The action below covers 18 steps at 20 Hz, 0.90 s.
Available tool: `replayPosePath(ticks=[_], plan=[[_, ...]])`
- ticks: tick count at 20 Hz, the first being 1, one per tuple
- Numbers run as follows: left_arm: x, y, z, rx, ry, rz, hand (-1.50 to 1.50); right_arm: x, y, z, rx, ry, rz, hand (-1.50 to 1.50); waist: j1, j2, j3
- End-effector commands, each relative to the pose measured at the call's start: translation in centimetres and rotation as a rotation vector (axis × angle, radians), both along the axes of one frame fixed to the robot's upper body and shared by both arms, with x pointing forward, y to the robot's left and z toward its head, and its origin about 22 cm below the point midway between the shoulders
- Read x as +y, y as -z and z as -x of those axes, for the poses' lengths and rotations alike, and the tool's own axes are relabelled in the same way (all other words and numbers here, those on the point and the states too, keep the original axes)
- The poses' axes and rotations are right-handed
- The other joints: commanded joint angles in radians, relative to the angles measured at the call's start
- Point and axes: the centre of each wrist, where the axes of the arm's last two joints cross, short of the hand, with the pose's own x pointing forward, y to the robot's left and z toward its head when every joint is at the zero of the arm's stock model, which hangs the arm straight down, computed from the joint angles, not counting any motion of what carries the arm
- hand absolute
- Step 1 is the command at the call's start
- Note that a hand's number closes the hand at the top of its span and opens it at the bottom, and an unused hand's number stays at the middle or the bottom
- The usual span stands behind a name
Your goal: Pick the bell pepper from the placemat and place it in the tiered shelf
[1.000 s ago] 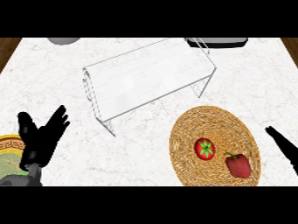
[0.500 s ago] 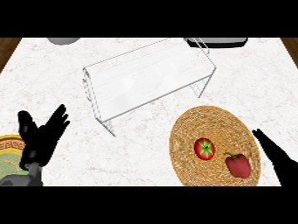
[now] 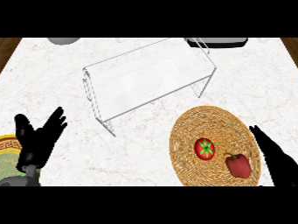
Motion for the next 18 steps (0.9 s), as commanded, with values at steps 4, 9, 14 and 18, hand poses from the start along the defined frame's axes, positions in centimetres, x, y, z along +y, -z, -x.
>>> replayPosePath(ticks=[4,9,14,18], plan=[[-0.5,-0.9,-1.0,0.002,-0.007,0.0,0.0,1.4,1.2,-1.6,-0.04,0.015,0.017,-1.5,0.0,0.0,0.0],[-0.4,1.5,-0.1,0.014,0.002,0.011,0.0,-0.4,4.2,-2.7,-0.072,-0.002,-0.017,-1.5,0.0,0.0,0.0],[-1.1,-0.5,-0.3,-0.003,-0.01,0.002,0.0,2.2,7.0,-2.7,-0.075,-0.025,-0.021,-1.5,0.001,0.0,0.0],[0.3,-1.3,-0.4,-0.005,0.02,-0.005,0.0,1.8,5.8,-3.1,0.09,-0.215,0.105,1.5,0.018,0.0,0.0]])
